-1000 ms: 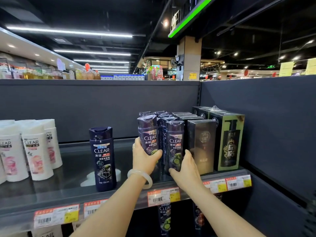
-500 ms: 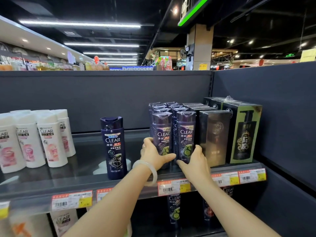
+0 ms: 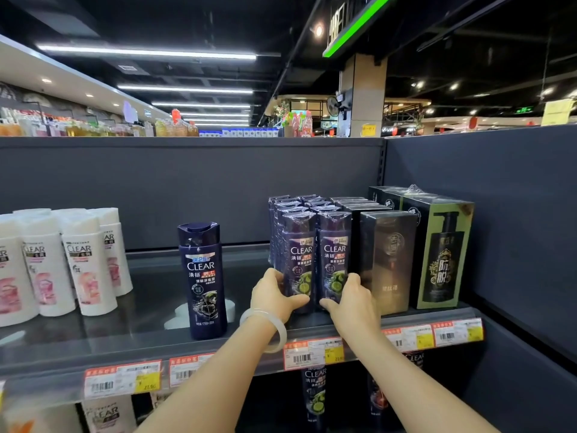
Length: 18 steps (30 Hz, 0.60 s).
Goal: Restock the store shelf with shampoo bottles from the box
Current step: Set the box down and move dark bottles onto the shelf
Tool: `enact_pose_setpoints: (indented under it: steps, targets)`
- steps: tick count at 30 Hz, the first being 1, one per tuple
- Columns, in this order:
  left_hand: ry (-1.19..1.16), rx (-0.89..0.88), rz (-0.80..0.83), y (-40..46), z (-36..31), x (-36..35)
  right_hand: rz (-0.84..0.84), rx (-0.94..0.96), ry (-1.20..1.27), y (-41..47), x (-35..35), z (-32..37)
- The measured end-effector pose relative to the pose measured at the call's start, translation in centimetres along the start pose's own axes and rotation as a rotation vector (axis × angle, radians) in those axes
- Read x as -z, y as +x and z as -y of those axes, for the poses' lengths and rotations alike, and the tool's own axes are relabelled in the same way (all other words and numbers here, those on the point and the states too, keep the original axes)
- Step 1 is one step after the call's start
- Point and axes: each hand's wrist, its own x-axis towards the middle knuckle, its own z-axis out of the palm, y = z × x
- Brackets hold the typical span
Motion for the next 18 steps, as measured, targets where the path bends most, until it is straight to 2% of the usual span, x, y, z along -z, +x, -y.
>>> enact_pose_setpoints:
  steps: [18]
  targets:
    - [-0.024, 0.010, -0.025, 0.9, 0.1, -0.6, -0.002, 0.006, -0.044, 1.2, -0.4, 0.1]
